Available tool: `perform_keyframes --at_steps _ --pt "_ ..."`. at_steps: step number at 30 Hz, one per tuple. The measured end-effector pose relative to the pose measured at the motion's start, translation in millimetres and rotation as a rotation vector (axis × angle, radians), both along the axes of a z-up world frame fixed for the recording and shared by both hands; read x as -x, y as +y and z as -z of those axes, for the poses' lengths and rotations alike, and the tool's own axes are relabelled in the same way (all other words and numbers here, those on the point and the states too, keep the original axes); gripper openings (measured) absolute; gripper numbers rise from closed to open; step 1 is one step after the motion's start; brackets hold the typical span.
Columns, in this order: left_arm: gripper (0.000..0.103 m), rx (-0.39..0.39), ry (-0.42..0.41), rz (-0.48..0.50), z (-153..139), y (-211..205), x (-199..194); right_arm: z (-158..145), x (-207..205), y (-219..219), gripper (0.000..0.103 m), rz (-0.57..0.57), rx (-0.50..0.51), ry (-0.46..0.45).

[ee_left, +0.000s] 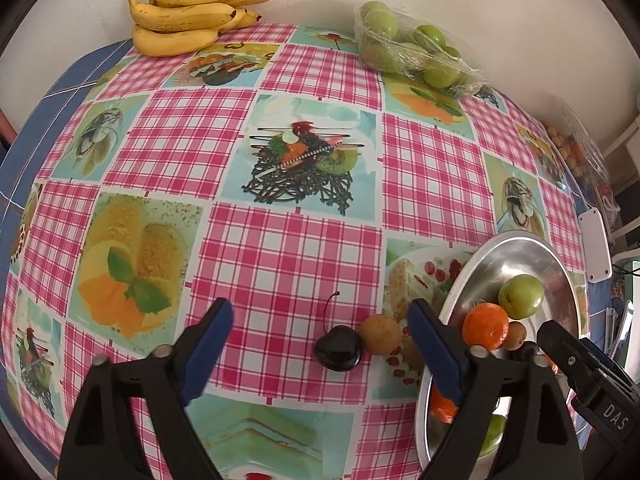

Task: Organize fruits
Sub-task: 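Move both grippers back toward the loose dark plum and brown kiwi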

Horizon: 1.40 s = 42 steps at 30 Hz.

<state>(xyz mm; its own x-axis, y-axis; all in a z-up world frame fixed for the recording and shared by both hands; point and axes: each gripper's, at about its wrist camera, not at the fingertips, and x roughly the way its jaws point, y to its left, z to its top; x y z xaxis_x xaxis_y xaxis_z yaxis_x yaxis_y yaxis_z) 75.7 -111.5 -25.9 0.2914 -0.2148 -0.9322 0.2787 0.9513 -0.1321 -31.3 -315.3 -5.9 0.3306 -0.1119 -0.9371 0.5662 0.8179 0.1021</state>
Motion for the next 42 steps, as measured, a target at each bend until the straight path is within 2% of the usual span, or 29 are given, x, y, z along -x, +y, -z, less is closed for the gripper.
perform_keyframes --at_steps 6,13,19,27,32,42 --pt "0.097 0.008 -0.03 -0.013 -4.4 5.5 0.3 -3.0 -1.6 6.6 0.103 -0.027 0.033 -0.009" --pt "0.097 0.043 -0.041 -0.038 -9.6 18.4 -1.3 -13.0 -5.3 19.1 0.103 -0.063 0.073 -0.07" --pt "0.097 0.072 -0.035 -0.079 -10.1 35.3 -5.8 -16.2 -8.8 26.0 0.103 -0.071 0.05 -0.105" --pt "0.097 0.089 -0.034 -0.12 -13.2 55.1 -12.3 -8.8 -22.2 55.4 0.103 -0.141 0.008 -0.066" --pt "0.097 0.051 -0.03 -0.125 -14.4 63.5 -15.1 -5.9 -29.6 75.7 0.103 -0.173 -0.031 -0.045" --pt "0.097 0.077 -0.006 -0.16 -13.3 79.0 -17.7 -1.2 -40.8 101.3 0.103 -0.214 -0.059 -0.019"
